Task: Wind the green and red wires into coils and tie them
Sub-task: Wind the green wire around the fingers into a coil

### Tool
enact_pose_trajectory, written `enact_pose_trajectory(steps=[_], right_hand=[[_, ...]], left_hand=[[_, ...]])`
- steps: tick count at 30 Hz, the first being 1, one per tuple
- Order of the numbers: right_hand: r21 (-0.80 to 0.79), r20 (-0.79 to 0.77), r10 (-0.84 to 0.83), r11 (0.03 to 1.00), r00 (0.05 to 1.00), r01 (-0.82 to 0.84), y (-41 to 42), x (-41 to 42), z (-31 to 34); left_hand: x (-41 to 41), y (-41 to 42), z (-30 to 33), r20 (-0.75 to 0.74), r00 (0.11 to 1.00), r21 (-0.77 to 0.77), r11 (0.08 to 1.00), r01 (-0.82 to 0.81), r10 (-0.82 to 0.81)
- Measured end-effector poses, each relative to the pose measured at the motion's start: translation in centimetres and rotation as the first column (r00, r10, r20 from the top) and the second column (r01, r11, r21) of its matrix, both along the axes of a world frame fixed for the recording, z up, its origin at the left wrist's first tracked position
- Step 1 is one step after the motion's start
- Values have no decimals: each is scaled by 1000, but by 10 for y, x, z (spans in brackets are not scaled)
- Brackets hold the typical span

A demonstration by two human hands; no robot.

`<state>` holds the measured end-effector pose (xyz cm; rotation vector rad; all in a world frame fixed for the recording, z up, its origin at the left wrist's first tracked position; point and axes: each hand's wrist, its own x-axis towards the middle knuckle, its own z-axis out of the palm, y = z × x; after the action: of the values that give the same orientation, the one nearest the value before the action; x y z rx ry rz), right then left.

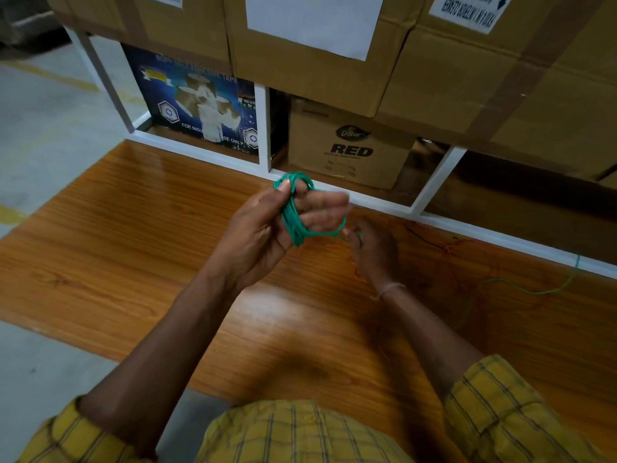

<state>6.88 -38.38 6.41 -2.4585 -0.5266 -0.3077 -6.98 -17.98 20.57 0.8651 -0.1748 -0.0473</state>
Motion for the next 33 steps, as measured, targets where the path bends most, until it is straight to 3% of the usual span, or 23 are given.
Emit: enact_pose_trajectory(steps=[2,5,9,13,18,21,23,25,28,31,33], right_hand=[[-99,18,68,993,998,-66,6,-13,0],[-168,-6,228,960,974,-226,16,-35,7],[-213,-100,421,876,901,-433,25,-61,28],[-253,-78,542,801,837,-542,23,-75,62],[-146,-309,498,817,810,-558,9,-77,118],[118,-497,491,855,715,-505,0,-69,153],[332,-542,535,845,648,-420,-6,-54,167],[413,-528,554,830,644,-376,-10,-39,174],[371,-417,508,852,754,-369,-12,-20,173],[300,-305,419,894,855,-331,-10,-1,157],[316,-301,384,904,873,-289,-6,12,134]], left_hand=[[10,-1,0,22,998,-17,998,-61,61],[27,-1,-10,-59,960,46,961,-272,275],[37,-3,-32,-101,903,305,877,-371,417],[37,2,-57,4,891,601,712,-365,453],[35,2,-78,62,938,747,607,-270,341],[28,-1,-82,72,968,841,507,-189,241],[24,-5,-82,28,985,834,539,-116,169],[20,-8,-82,-25,990,794,604,-65,138],[11,-14,-79,-79,993,691,723,-6,84],[3,-15,-76,-103,995,622,781,55,13],[1,-14,-72,-109,993,586,804,97,-41]])
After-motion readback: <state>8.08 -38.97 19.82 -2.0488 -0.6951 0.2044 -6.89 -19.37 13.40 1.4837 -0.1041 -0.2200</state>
